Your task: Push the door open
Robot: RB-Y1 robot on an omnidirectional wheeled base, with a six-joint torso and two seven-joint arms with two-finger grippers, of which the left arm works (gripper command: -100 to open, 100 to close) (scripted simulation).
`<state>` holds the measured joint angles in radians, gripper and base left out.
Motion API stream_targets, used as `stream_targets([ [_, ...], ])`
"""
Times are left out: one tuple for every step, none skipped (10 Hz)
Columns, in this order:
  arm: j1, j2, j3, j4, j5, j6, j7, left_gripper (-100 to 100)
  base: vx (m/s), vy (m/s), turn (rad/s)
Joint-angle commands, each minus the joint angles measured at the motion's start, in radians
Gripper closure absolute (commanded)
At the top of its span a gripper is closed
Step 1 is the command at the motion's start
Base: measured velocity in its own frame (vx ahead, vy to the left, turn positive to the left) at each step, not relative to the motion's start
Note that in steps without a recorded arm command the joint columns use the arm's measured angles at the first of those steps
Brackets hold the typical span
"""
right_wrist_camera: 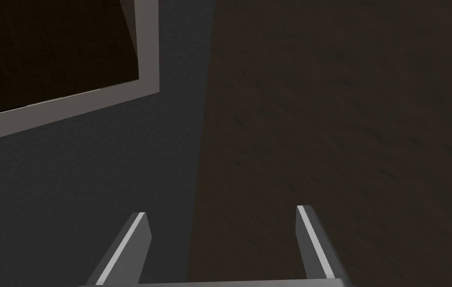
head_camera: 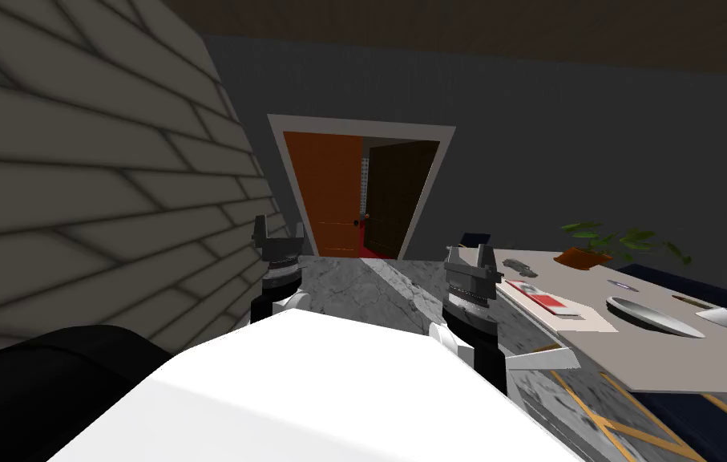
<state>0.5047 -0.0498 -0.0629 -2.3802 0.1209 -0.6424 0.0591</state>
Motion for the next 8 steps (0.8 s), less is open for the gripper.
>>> stream_targets([
  [-0.003,0.017,-0.004,0.032,0.026,-0.012,0.023,-100,0.084,-0.013,-0.124],
  [-0.004,0.024,-0.006,0.048,0.039,-0.018,0.035,-100,0.157,0.025,-0.146],
  [-0.006,0.032,-0.008,0.064,0.053,-0.024,0.046,-100,0.169,0.038,-0.095],
  [-0.008,0.041,-0.011,0.086,0.071,-0.032,0.063,-100,0.155,0.011,-0.093],
  [-0.01,0.05,-0.014,0.11,0.091,-0.041,0.08,-100,0.162,0.005,-0.146],
  [-0.011,0.054,-0.015,0.121,0.1,-0.045,0.088,-100,0.155,0.016,-0.09],
  [-0.013,0.063,-0.018,0.149,0.123,-0.056,0.108,-100,0.162,0.027,-0.117],
  [-0.016,0.073,-0.022,0.178,0.147,-0.067,0.129,-100,0.161,0.045,-0.169],
])
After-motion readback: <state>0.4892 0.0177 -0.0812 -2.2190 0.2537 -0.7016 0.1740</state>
